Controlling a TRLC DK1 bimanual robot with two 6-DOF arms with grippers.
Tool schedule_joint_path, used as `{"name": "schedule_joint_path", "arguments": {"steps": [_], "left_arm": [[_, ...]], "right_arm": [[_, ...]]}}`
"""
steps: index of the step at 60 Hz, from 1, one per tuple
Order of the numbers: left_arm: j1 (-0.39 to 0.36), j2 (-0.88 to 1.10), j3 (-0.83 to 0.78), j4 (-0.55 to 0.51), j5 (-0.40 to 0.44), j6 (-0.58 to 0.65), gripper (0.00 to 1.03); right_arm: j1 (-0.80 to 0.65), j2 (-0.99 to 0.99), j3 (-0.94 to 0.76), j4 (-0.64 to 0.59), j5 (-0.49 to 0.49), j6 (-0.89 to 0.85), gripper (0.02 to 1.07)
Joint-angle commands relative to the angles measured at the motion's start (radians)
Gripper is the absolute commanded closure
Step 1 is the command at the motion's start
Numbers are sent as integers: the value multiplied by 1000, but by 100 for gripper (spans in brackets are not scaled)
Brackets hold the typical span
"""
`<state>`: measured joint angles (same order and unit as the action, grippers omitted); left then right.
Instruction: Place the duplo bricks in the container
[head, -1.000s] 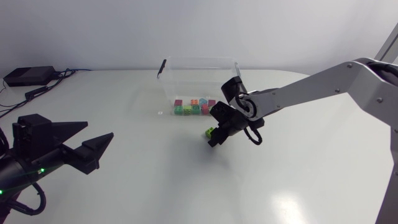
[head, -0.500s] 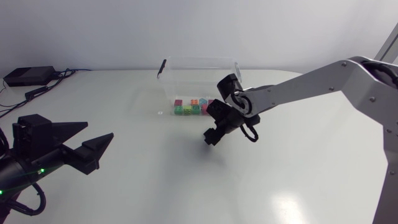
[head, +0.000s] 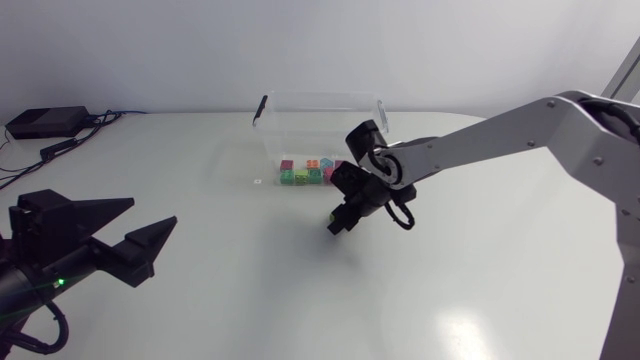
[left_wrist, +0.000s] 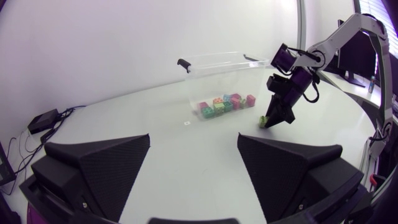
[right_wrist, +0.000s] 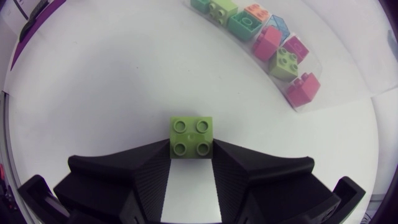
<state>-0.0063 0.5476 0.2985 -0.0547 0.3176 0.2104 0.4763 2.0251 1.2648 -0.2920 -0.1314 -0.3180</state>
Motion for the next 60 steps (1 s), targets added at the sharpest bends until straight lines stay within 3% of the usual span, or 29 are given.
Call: {"name": "schedule_joint_path", "arguments": {"steps": [1,22,52,60], "left_arm": [[12,-6,-25,-5,12,17,5],[20,-15,-15,-16,12,11,5],[43,-64,-6,-62,11,11,5],[49,-72,-6,-66,12,12,5]], "right_arm": [[1,-88,-21,-19,6,22,79],[-28,-276,134,-136,39,65,79],[-74,-43,527,-184,88,125,77],[-70,27,579,-188,107,129,56]]}}
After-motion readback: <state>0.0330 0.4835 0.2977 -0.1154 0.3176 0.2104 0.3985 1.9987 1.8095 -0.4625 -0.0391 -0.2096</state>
